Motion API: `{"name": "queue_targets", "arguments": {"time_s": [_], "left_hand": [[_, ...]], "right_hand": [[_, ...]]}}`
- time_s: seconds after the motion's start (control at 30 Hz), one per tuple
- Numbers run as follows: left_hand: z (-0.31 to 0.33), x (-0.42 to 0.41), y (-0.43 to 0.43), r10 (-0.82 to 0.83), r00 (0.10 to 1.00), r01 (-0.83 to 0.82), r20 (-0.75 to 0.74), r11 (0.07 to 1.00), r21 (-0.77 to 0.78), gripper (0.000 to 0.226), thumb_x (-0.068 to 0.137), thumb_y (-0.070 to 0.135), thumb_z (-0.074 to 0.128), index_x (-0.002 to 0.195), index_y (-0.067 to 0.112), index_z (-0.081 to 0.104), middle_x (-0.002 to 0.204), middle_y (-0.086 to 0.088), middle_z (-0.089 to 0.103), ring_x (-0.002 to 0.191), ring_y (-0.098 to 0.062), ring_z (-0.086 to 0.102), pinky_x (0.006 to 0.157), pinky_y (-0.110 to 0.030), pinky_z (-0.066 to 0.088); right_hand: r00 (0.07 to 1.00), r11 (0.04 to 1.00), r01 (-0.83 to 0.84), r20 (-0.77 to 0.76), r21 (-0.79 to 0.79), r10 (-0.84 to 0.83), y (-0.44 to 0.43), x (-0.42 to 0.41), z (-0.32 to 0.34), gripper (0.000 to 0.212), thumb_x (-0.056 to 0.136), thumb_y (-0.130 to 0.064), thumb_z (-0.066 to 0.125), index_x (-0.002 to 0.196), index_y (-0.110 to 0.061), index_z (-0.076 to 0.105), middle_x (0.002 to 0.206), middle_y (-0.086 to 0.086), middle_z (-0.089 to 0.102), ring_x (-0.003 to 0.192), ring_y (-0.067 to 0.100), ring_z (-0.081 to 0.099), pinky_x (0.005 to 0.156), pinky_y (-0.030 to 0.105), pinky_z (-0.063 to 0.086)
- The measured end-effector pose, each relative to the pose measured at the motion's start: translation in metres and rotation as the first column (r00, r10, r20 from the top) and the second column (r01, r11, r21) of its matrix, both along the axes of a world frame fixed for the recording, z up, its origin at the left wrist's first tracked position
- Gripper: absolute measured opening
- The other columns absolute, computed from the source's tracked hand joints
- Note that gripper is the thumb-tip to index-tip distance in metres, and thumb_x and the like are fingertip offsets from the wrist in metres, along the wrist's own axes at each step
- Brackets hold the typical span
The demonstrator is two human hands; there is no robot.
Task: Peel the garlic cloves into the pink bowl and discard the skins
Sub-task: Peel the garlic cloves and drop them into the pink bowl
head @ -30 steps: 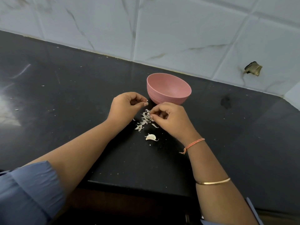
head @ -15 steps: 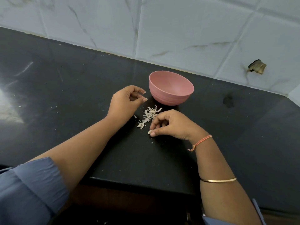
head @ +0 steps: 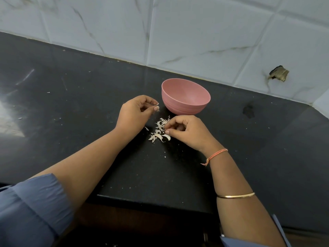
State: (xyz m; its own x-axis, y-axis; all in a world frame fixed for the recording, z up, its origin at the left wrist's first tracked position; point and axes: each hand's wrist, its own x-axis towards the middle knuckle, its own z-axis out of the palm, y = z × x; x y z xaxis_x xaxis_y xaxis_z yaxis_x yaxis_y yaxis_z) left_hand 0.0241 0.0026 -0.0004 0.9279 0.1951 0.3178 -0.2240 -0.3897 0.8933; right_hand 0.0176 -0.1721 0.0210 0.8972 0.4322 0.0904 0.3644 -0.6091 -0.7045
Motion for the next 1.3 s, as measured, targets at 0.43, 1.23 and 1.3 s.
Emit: {"name": "queue_targets", "arguments": {"time_s": [0.43,1.23,1.3], "left_hand": [[0.001,-0.002,-0.001,-0.007,0.998,-0.001,0.064,0.991,0.133,0.032,0.083,0.004,0.051,0.082,0.031,0.069,0.101,0.012,0.063,0.091,-0.002,0.059,0.083,-0.016,0.044],[0.003,-0.009,-0.005,-0.236,0.960,0.201,0.152,0.956,0.212,0.006,0.083,0.024,0.067,0.088,0.026,0.070,0.094,0.011,0.062,0.086,-0.003,0.060,0.066,-0.018,0.051],[0.004,-0.010,-0.005,-0.249,0.956,0.213,0.155,0.954,0.213,0.008,0.084,0.022,0.067,0.089,0.028,0.070,0.094,0.012,0.062,0.085,-0.003,0.060,0.064,-0.018,0.051]], "right_hand": [[0.992,0.969,0.061,0.091,0.237,-0.085,0.000,0.000,0.001,0.016,0.081,-0.001,0.063,0.088,-0.013,0.072,0.079,-0.004,0.061,0.060,0.004,0.050,0.059,0.018,0.046],[0.990,0.836,0.119,0.002,0.536,-0.142,0.004,0.002,-0.001,0.013,0.085,-0.002,0.064,0.087,-0.012,0.057,0.074,0.004,0.068,0.066,0.011,0.068,0.058,0.022,0.054],[0.990,0.838,0.116,0.006,0.533,-0.140,0.004,0.001,-0.001,0.013,0.084,-0.001,0.065,0.088,-0.012,0.058,0.078,0.005,0.069,0.069,0.012,0.068,0.060,0.023,0.055]]}}
